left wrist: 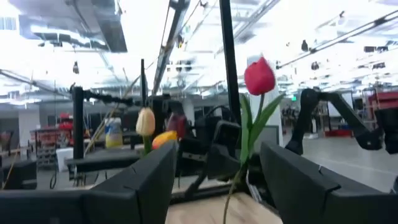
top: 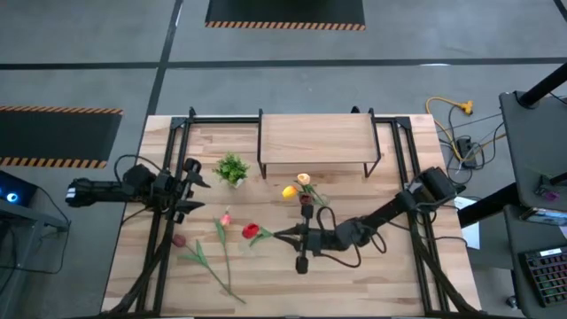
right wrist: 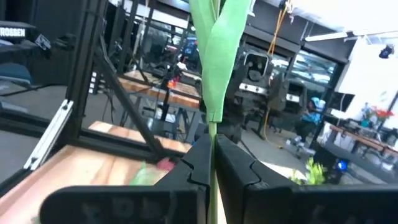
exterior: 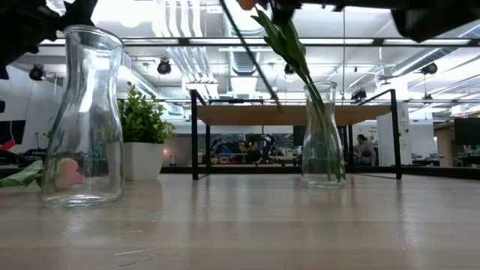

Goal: Pick and place flowers into a vace then onto a shelf
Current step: Put the red tulip into the left transparent vase

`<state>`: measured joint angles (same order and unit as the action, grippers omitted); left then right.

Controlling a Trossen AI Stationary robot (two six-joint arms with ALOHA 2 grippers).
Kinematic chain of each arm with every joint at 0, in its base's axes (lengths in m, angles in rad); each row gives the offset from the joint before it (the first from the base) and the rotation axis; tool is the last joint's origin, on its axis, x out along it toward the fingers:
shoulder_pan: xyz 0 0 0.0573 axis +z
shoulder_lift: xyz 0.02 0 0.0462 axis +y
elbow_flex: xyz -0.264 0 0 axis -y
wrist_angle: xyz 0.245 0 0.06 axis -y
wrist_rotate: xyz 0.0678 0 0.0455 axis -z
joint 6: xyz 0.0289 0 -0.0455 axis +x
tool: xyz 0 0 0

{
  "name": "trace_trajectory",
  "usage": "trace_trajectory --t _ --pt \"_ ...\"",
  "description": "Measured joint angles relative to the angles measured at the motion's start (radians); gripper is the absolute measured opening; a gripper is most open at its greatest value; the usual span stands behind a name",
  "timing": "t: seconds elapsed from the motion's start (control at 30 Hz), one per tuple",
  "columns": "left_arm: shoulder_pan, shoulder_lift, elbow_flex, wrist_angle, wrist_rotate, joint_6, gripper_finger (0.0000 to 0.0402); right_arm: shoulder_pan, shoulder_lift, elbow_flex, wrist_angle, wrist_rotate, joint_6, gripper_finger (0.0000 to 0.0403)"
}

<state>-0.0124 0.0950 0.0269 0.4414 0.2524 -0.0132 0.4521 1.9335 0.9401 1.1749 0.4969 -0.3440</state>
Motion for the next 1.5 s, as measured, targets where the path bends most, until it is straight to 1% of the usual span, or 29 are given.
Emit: trace_trajectory --t 0.07,0.2,0.33,0.47,0.53,0.63,0.7,0.77,0.9,1.0,1.4,1.5 --pt "0.000 0.028 0.000 0.034 0.000 0.000 0.0218 -0.017 0.000 0.024 -0.016 -0.030 0.000 0.0009" --pt "0.000 0.114 0.000 0.099 0.002 0.000 0.0218 -0.055 0.000 0.067 -0.079 -0.038 0.003 0.0008" --pt "0.000 0.238 0.000 0.184 0.010 0.004 0.0218 -0.083 0.000 0.106 -0.156 -0.031 0.037 0.0008" --pt "0.000 0.377 0.006 0.311 0.012 0.051 0.0218 -0.083 0.000 0.135 -0.196 -0.037 0.052 0.0008" --pt "0.000 0.447 0.013 0.379 0.037 0.067 0.0218 -0.084 0.000 0.142 -0.199 -0.036 0.052 0.0008" --pt "-0.001 0.550 0.041 0.432 0.132 0.083 0.0218 -0.086 0.000 0.147 -0.200 -0.026 0.052 0.0008" --pt "-0.006 0.616 0.072 0.440 0.194 0.090 0.0218 -0.085 0.000 0.146 -0.200 -0.026 0.054 0.0008" --pt "-0.022 0.687 0.111 0.441 0.220 0.111 0.0218 -0.084 0.000 0.143 -0.200 -0.026 0.056 0.0008" --pt "-0.061 0.836 0.203 0.430 0.221 0.188 0.0218 -0.084 0.000 0.140 -0.202 -0.026 0.063 0.0008" --pt "-0.068 0.923 0.276 0.445 0.220 0.229 0.0218 -0.081 0.000 0.139 -0.208 -0.026 0.064 0.0008" --pt "-0.088 1.123 0.467 0.441 0.208 0.242 0.0218 -0.073 0.000 0.137 -0.216 -0.022 0.058 0.0009" --pt "-0.114 1.169 0.493 0.429 0.261 0.252 0.0218 -0.072 0.000 0.137 -0.219 0.009 0.056 0.0008"
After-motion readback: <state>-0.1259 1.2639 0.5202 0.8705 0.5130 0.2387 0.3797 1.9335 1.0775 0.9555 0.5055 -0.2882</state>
